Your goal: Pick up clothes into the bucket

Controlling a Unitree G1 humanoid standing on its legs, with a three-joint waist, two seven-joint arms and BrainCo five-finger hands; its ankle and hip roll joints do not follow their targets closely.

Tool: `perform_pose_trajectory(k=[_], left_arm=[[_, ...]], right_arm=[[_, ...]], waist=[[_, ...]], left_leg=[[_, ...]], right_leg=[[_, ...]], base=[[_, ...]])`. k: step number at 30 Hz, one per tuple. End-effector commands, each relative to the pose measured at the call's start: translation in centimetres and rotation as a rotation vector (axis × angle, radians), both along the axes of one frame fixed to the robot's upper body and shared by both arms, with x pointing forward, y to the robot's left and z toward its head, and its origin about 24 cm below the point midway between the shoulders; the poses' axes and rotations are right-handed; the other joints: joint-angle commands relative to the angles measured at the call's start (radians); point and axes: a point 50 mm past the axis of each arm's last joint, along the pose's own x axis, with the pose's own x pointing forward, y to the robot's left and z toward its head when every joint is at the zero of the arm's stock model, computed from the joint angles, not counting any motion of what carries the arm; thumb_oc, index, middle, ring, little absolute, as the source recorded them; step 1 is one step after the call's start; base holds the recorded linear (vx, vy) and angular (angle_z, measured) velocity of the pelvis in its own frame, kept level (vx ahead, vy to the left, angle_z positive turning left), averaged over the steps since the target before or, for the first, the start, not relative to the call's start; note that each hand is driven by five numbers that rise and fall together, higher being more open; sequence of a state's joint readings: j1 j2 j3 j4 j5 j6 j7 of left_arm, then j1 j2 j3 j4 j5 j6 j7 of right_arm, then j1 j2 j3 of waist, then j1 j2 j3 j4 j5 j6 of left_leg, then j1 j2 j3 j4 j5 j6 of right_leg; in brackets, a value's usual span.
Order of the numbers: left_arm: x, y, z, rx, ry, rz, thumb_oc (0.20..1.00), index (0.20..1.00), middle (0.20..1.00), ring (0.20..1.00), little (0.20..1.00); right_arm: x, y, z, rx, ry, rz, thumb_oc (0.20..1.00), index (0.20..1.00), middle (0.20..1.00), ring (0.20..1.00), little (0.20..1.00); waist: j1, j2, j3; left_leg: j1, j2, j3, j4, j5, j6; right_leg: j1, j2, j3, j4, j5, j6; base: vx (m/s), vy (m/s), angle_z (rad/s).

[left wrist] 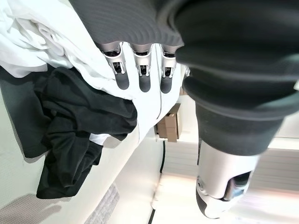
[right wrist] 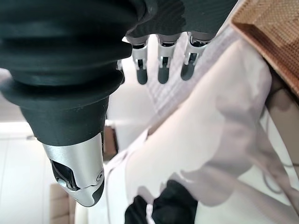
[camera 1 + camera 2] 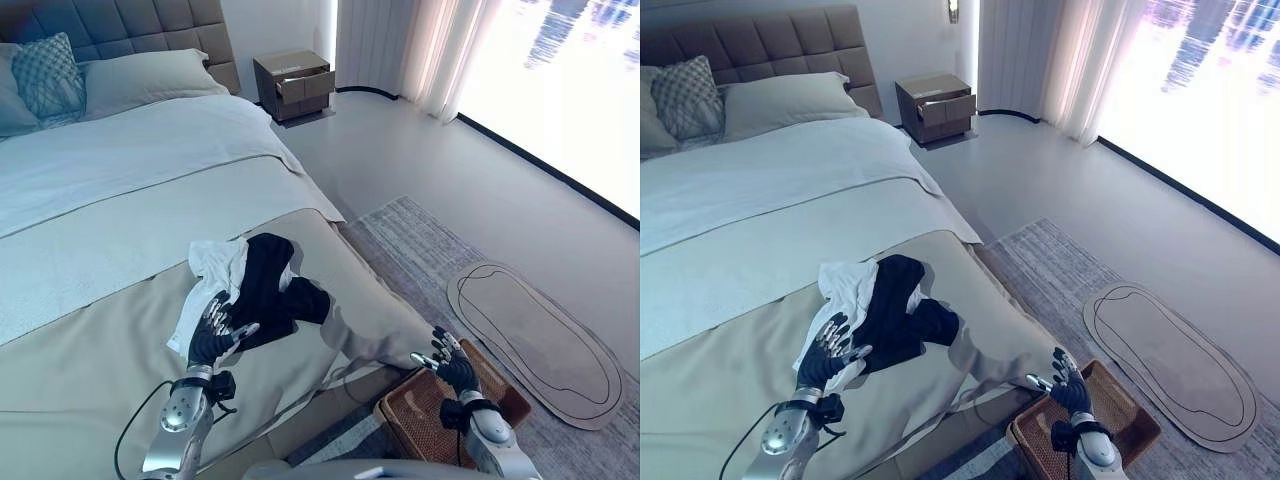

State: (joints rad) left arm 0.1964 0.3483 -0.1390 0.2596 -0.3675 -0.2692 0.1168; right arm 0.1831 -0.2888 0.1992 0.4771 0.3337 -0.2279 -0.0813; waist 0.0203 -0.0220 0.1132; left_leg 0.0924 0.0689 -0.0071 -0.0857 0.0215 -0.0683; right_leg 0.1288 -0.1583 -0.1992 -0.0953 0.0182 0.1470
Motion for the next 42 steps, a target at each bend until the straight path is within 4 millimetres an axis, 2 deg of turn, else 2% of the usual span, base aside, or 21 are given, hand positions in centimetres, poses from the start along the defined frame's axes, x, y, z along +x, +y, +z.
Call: perform_pose_trajectory(k=[1,9,14,18,22,24,25,27,28,29,32,33,35,37,39,40,41,42], left_arm=[[1.5,0.6,2.2,0.029,-0.115,-0.006,1.0,1.0,1.0,1.0,1.0],[1.2,1.1,2.0,0.026,-0.103,0.018,1.0,1.0,1.0,1.0,1.0],[1.4,1.1,2.2,0.035,-0.107,-0.001,1.0,1.0,1.0,1.0,1.0],[1.6,0.8,2.5,0.021,-0.123,-0.022,1.0,1.0,1.0,1.0,1.0],[1.9,0.4,2.9,0.015,-0.143,-0.037,1.0,1.0,1.0,1.0,1.0],[1.9,0.4,2.9,0.018,-0.141,-0.036,1.0,1.0,1.0,1.0,1.0],[2.0,0.5,3.0,0.048,-0.142,-0.043,1.0,1.0,1.0,1.0,1.0],[2.0,0.5,3.0,0.049,-0.142,-0.043,1.0,1.0,1.0,1.0,1.0],[2.0,1.1,3.2,0.111,-0.141,-0.052,1.0,1.0,1.0,1.0,1.0],[2.0,1.1,3.2,0.112,-0.141,-0.052,1.0,1.0,1.0,1.0,1.0],[2.8,1.4,4.0,0.185,-0.17,-0.071,1.0,1.0,1.0,1.0,1.0],[3.1,1.5,4.3,0.233,-0.18,-0.08,1.0,1.0,1.0,1.0,1.0],[4.2,1.7,5.3,0.33,-0.219,-0.088,1.0,1.0,1.0,1.0,1.0],[5.5,1.8,6.1,0.428,-0.249,-0.088,1.0,1.0,1.0,1.0,1.0],[6.9,1.8,7.6,0.521,-0.31,-0.067,1.0,1.0,1.0,1.0,1.0],[8.7,1.8,9.3,0.597,-0.369,-0.032,1.0,1.0,1.0,1.0,1.0],[8.7,1.7,9.3,0.597,-0.371,-0.031,1.0,1.0,1.0,1.0,1.0],[9.7,1.6,10.3,0.649,-0.404,-0.014,1.0,1.0,1.0,1.0,1.0]], right_arm=[[1.8,0.2,2.0,-0.001,-0.122,0.012,1.0,1.0,1.0,1.0,1.0],[1.5,0.0,1.9,0.001,-0.114,0.013,1.0,1.0,1.0,1.0,1.0],[1.1,-0.7,2.3,-0.008,-0.126,0.009,1.0,1.0,1.0,1.0,1.0],[0.7,-1.4,2.4,-0.018,-0.128,-0.006,1.0,1.0,1.0,1.0,1.0],[1.0,-1.9,2.8,-0.028,-0.145,-0.028,1.0,1.0,1.0,1.0,1.0],[1.0,-2.0,2.6,-0.013,-0.143,-0.053,1.0,1.0,1.0,1.0,1.0],[1.3,-1.7,2.6,0.0,-0.147,-0.061,1.0,1.0,1.0,1.0,1.0],[1.3,-1.7,2.6,0.0,-0.147,-0.061,1.0,1.0,1.0,1.0,1.0],[2.2,-1.3,2.9,0.0,-0.166,-0.033,1.0,1.0,1.0,1.0,1.0],[2.2,-1.3,2.9,0.0,-0.166,-0.033,1.0,1.0,1.0,1.0,1.0],[4.3,-0.9,4.0,-0.022,-0.216,0.008,1.0,1.0,1.0,1.0,1.0],[4.8,-0.8,4.4,-0.024,-0.236,0.014,1.0,1.0,1.0,1.0,1.0],[6.0,-0.6,5.4,-0.037,-0.28,0.033,1.0,1.0,1.0,1.0,1.0],[6.9,-0.5,6.3,-0.032,-0.32,0.043,1.0,1.0,1.0,1.0,1.0],[8.2,0.0,7.6,-0.03,-0.38,0.06,1.0,1.0,1.0,1.0,1.0],[9.4,0.4,9.0,-0.027,-0.436,0.072,1.0,1.0,1.0,1.0,1.0],[9.5,0.4,9.1,-0.027,-0.438,0.071,1.0,1.0,1.0,1.0,1.0],[9.9,0.6,9.9,-0.027,-0.472,0.074,1.0,1.0,1.0,1.0,1.0]], waist=[[0.025,-0.042,0.005],[0.033,-0.044,0.018],[0.033,-0.045,0.036],[0.032,-0.046,0.063],[0.028,-0.039,0.076],[0.016,-0.034,0.063],[0.009,-0.034,0.053],[0.013,-0.035,0.052],[0.019,-0.032,0.064],[0.024,-0.034,0.062],[0.02,-0.032,0.12],[0.021,-0.033,0.138],[0.022,-0.054,0.176],[0.013,-0.068,0.205],[0.01,-0.079,0.233],[-0.004,-0.084,0.247],[-0.004,-0.083,0.245],[-0.01,-0.082,0.256]], left_leg=[[-0.053,0.007,-0.028,0.015,0.025,0.002],[-0.069,0.008,-0.046,0.077,0.002,0.002],[-0.111,0.019,-0.071,0.122,0.007,-0.023],[-0.182,0.008,-0.098,0.257,-0.024,-0.043],[-0.199,0.016,-0.111,0.251,-0.019,-0.048],[-0.182,0.006,-0.093,0.215,-0.029,-0.03],[-0.177,-0.009,-0.07,0.198,-0.042,-0.01],[-0.177,-0.009,-0.066,0.197,-0.042,-0.009],[-0.175,-0.033,-0.012,0.183,-0.065,0.03],[-0.178,-0.034,-0.006,0.183,-0.065,0.031],[-0.206,-0.048,0.046,0.197,-0.075,0.056],[-0.224,-0.049,0.059,0.21,-0.08,0.059],[-0.27,-0.048,0.093,0.229,-0.088,0.055],[-0.341,-0.03,0.095,0.272,-0.087,0.049],[-0.42,-0.015,0.098,0.301,-0.075,0.04],[-0.487,0.001,0.09,0.325,-0.059,0.03],[-0.495,0.002,0.089,0.329,-0.059,0.029],[-0.536,0.008,0.08,0.362,-0.066,0.025]], right_leg=[[0.04,-0.021,-0.023,0.058,-0.055,0.008],[0.049,-0.02,-0.022,0.076,-0.068,-0.002],[0.047,-0.003,-0.039,0.097,-0.087,-0.019],[0.065,0.003,-0.059,0.094,-0.104,-0.037],[0.071,-0.01,-0.053,0.092,-0.098,-0.023],[0.051,-0.037,-0.056,0.101,-0.083,-0.005],[0.025,-0.068,-0.038,0.113,-0.073,0.012],[0.021,-0.07,-0.034,0.115,-0.074,0.013],[-0.084,-0.128,0.006,0.217,-0.055,0.046],[-0.093,-0.13,0.014,0.224,-0.058,0.047],[-0.236,-0.168,0.07,0.345,0.013,0.074],[-0.27,-0.176,0.065,0.356,0.02,0.073],[-0.308,-0.201,0.007,0.284,0.062,0.065],[-0.321,-0.177,0.012,0.222,0.071,0.06],[-0.366,-0.177,-0.006,0.2,0.074,0.059],[-0.441,-0.163,0.004,0.221,0.074,0.049],[-0.449,-0.163,0.004,0.225,0.072,0.048],[-0.486,-0.158,0.01,0.251,0.063,0.044]], base=[[0.0,0.0,0.0],[0.0,-0.022,0.01],[-0.03,-0.059,0.19],[-0.05,-0.045,0.29],[-0.01,0.094,0.15],[0.02,0.219,0.0],[0.03,0.189,0.01],[-0.02,0.211,-0.12],[-0.07,0.282,-0.28],[-0.11,0.377,-0.74],[-0.18,0.193,-0.85],[-0.2,0.132,-0.41],[-0.2,0.011,-0.32],[-0.18,-0.104,-0.54],[-0.21,-0.082,-0.2],[-0.14,-0.047,-0.12],[-0.09,-0.066,-0.14],[-0.03,-0.032,0.01]])
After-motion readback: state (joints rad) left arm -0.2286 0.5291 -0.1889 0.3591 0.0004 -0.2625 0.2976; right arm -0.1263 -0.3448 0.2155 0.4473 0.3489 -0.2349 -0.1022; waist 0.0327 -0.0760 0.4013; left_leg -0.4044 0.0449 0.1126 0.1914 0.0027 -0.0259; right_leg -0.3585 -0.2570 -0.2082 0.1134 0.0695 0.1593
